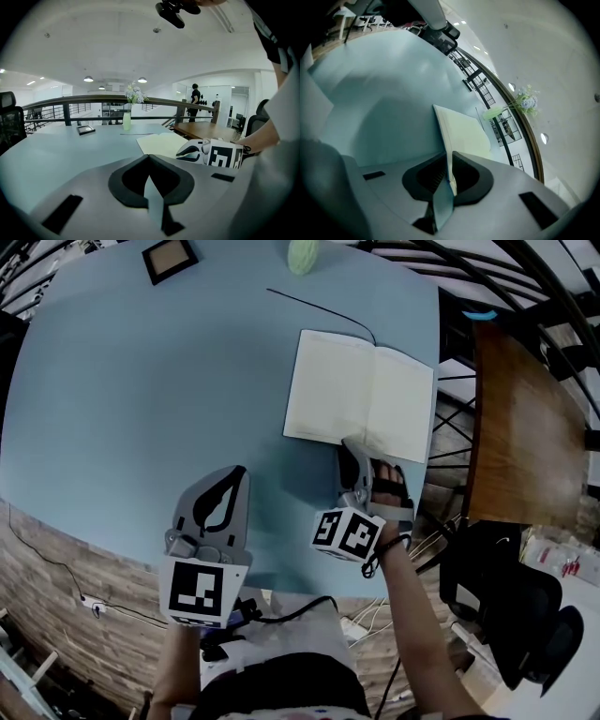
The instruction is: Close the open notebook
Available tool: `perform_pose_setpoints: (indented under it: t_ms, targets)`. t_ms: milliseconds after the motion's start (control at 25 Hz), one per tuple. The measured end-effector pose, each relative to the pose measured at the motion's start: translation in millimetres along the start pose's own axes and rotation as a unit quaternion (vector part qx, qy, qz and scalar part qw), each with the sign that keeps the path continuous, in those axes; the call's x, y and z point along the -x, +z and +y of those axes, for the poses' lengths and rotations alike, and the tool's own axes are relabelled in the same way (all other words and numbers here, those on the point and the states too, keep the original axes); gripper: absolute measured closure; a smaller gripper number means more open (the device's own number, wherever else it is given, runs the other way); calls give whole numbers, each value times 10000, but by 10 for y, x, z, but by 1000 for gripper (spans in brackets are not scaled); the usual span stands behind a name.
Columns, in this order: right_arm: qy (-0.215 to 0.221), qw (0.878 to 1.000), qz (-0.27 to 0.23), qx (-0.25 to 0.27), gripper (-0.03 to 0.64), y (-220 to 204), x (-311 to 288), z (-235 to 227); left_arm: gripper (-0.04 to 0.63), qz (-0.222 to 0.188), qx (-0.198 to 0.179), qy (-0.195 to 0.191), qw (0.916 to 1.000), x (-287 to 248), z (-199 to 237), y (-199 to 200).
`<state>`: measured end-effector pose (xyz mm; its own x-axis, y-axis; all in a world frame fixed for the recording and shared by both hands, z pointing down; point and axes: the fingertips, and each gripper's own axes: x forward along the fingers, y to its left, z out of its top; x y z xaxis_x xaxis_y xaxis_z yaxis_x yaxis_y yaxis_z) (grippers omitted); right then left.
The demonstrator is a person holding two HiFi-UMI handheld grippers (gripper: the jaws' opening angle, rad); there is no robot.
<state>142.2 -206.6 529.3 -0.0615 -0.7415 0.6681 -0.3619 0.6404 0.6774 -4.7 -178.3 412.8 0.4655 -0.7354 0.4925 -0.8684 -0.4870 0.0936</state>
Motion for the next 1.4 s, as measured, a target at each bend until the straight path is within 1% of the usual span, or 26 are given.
perform_pose_setpoints:
  t_ms: [200,400,520,640,840,1000,1080,1240,1400]
  targets:
    - [-83,9982,-124,-586,561,5,49,-59,578,-5,-54,-87,9999,-18,-41,21]
    - [-148,9919,-189,-1245,566,-20,104,-127,578,3,-114,-200,9997,-33,-102,52]
    - [-166,9834,-250,-1791,566,-31,138,-167,578,18,-145,-255,9996,-38,-123,60]
    - [-170,9696,-316,-2419,569,-55,187,-218,578,5,-172,-305,9994,-39,-144,81]
    - [-118,9388,-355,-3425,571,-127,240,-278,578,-3,-223,-417,9989,-58,-172,96]
    - [-76,9084,-381,-4163,572,-161,277,-342,578,-1,-225,-487,9986,-65,-185,112]
    - [-46,8882,-401,-4577,574,-198,297,-370,578,0,-236,-523,9984,-67,-197,120]
    - [-15,8432,-412,-5360,574,-350,313,-385,578,16,-279,-586,9979,-78,-225,126]
    - [-50,8045,-391,-5927,577,-468,333,-402,578,10,-314,-636,9975,-77,-248,136]
